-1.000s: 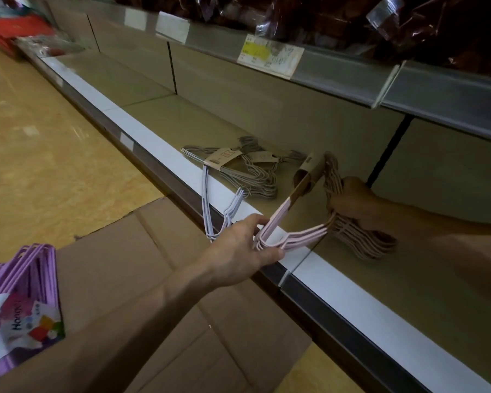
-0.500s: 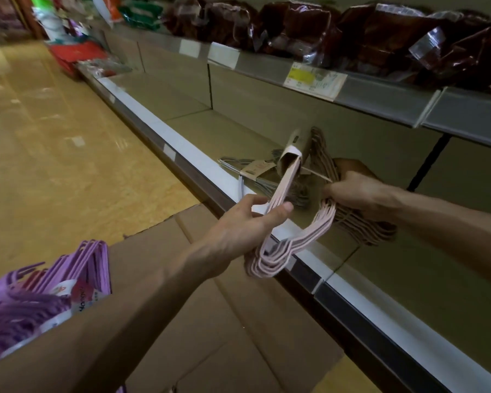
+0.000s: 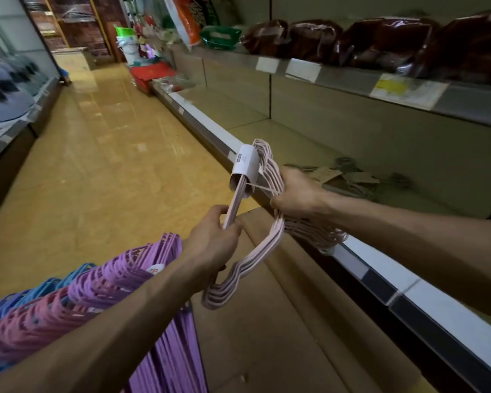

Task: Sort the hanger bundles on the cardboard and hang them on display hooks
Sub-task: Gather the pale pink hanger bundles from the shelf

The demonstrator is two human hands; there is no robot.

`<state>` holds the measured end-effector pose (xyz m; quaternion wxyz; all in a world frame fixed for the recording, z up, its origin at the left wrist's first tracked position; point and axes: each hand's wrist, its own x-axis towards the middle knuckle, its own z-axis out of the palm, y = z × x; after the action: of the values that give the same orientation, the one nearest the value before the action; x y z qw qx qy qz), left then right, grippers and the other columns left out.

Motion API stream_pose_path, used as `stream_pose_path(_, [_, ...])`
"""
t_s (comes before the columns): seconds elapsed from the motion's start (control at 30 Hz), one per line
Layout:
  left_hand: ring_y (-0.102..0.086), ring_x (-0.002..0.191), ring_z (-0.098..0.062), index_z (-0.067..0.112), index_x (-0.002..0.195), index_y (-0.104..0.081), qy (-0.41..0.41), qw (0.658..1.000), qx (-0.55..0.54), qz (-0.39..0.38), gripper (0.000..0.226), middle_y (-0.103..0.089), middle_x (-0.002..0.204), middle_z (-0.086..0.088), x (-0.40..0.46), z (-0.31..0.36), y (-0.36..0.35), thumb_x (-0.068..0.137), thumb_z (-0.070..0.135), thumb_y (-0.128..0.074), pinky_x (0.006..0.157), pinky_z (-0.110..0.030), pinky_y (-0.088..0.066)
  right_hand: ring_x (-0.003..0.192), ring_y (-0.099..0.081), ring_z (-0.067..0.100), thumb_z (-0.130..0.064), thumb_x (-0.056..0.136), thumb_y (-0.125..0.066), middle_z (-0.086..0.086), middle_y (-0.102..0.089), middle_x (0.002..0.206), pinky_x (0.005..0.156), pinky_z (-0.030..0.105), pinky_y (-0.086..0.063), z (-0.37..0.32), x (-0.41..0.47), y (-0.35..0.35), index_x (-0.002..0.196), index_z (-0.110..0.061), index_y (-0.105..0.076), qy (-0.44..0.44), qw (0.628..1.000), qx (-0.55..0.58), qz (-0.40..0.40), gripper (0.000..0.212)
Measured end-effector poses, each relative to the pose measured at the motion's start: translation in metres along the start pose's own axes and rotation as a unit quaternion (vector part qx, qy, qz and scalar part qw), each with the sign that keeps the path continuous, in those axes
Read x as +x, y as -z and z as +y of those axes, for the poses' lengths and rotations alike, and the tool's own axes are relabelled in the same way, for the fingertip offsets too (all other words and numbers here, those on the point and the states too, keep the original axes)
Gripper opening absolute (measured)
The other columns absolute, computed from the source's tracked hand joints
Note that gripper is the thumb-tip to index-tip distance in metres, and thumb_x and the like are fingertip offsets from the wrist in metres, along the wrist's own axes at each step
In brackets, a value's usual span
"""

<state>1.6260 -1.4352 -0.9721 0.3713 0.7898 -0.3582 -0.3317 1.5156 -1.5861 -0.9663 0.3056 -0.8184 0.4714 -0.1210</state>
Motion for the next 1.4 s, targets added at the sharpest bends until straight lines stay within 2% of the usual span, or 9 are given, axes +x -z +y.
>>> stream_pose_path(0.17, [-0.056, 0.071, -0.018, 0.030, 0.139, -0.045, -0.047, 0.996, 0.045, 0.055, 0.037, -0.059, 0.094, 0.000, 0.001, -0.033, 0.029, 0.103, 0.030, -0.046, 0.066, -0.033, -0.047, 0.085, -0.066, 0.026, -0.014, 0.086, -0.064, 0.013, -0.065, 0.099, 0.078, 0.045, -0.058, -0.029, 0.006, -0.035, 0.106, -0.010, -0.055, 0.018, 0.999, -0.008, -0.041, 0.023])
stream_pose_path(0.37, [-0.054, 0.068, -0.020, 0.026, 0.140, -0.047, 0.001, 0.998, -0.008, 0.063, 0.037, -0.060, 0.097, -0.009, 0.006, -0.057, 0.051, 0.102, 0.027, -0.048, 0.061, -0.033, -0.046, 0.122, -0.058, 0.022, -0.042, 0.090, -0.069, 0.008, -0.056, 0.141, 0.104, 0.044, -0.050, -0.033, 0.009, -0.037, 0.153, -0.017, -0.034, 0.116, 0.989, 0.013, -0.092, 0.076])
stream_pose_path(0.53, [-0.054, 0.063, -0.024, 0.018, 0.129, -0.054, 0.058, 0.990, -0.112, 0.068, 0.027, -0.061, 0.094, -0.016, 0.005, -0.064, 0.053, 0.103, 0.021, -0.047, 0.048, -0.029, -0.047, 0.125, -0.056, 0.022, -0.047, 0.094, -0.061, 0.009, -0.052, 0.145, 0.106, 0.043, -0.048, -0.013, 0.011, -0.033, 0.150, -0.012, -0.040, 0.068, 0.993, 0.081, -0.047, 0.069])
stream_pose_path(0.7, [-0.060, 0.078, -0.033, 0.002, 0.120, -0.056, 0.109, 0.962, -0.246, 0.051, 0.022, -0.062, 0.113, -0.034, 0.006, -0.066, 0.047, 0.102, 0.011, -0.047, 0.069, -0.042, -0.056, 0.100, -0.068, 0.024, -0.047, 0.093, -0.063, 0.007, -0.072, 0.112, 0.086, 0.046, -0.055, -0.006, 0.012, -0.031, 0.119, -0.021, -0.063, -0.086, 0.937, 0.323, -0.097, 0.037])
stream_pose_path(0.8, [-0.064, 0.072, -0.033, -0.001, 0.119, -0.055, 0.129, 0.950, -0.284, 0.028, 0.021, -0.064, 0.104, -0.034, 0.007, -0.066, 0.045, 0.102, 0.008, -0.046, 0.061, -0.039, -0.059, 0.088, -0.070, 0.026, -0.035, 0.092, -0.067, 0.009, -0.072, 0.099, 0.076, 0.047, -0.061, -0.008, 0.012, -0.029, 0.123, -0.008, -0.063, -0.114, 0.907, 0.395, -0.092, 0.042])
stream_pose_path(1.0, [-0.069, 0.066, -0.033, -0.004, 0.122, -0.054, 0.164, 0.948, -0.272, -0.009, 0.027, -0.068, 0.101, -0.031, 0.008, -0.071, 0.043, 0.100, 0.011, -0.049, 0.057, -0.038, -0.058, 0.076, -0.073, 0.025, -0.019, 0.095, -0.063, 0.013, -0.075, 0.097, 0.060, 0.037, -0.060, -0.016, 0.011, -0.033, 0.106, -0.011, -0.071, -0.076, 0.937, 0.339, -0.021, 0.016])
stream_pose_path(1.13, [-0.068, 0.061, -0.030, -0.007, 0.121, -0.055, 0.181, 0.952, -0.240, -0.051, 0.031, -0.070, 0.093, -0.024, 0.007, -0.066, 0.047, 0.100, 0.016, -0.052, 0.054, -0.036, -0.058, 0.089, -0.074, 0.031, -0.017, 0.096, -0.061, 0.015, -0.073, 0.099, 0.074, 0.046, -0.063, -0.024, 0.014, -0.031, 0.102, -0.012, -0.070, -0.052, 0.953, 0.297, -0.003, 0.012])
stream_pose_path(1.3, [-0.067, 0.103, -0.035, -0.003, 0.131, -0.051, 0.146, 0.979, -0.132, -0.041, 0.044, -0.065, 0.122, -0.021, 0.017, -0.063, 0.059, 0.099, 0.027, -0.056, 0.092, -0.048, -0.055, 0.089, -0.071, 0.024, -0.018, 0.096, -0.061, 0.010, -0.072, 0.099, 0.076, 0.036, -0.061, -0.029, 0.018, -0.032, 0.108, -0.011, -0.069, -0.034, 0.969, 0.246, 0.000, 0.016])
stream_pose_path(1.4, [-0.062, 0.105, -0.029, 0.011, 0.144, -0.041, 0.089, 0.995, -0.043, -0.024, 0.051, -0.059, 0.129, -0.013, 0.018, -0.062, 0.063, 0.099, 0.031, -0.056, 0.091, -0.044, -0.054, 0.092, -0.067, 0.018, -0.018, 0.098, -0.058, 0.009, -0.069, 0.110, 0.069, 0.025, -0.053, -0.032, 0.018, -0.040, 0.119, -0.008, -0.067, -0.010, 0.981, 0.195, 0.013, 0.025])
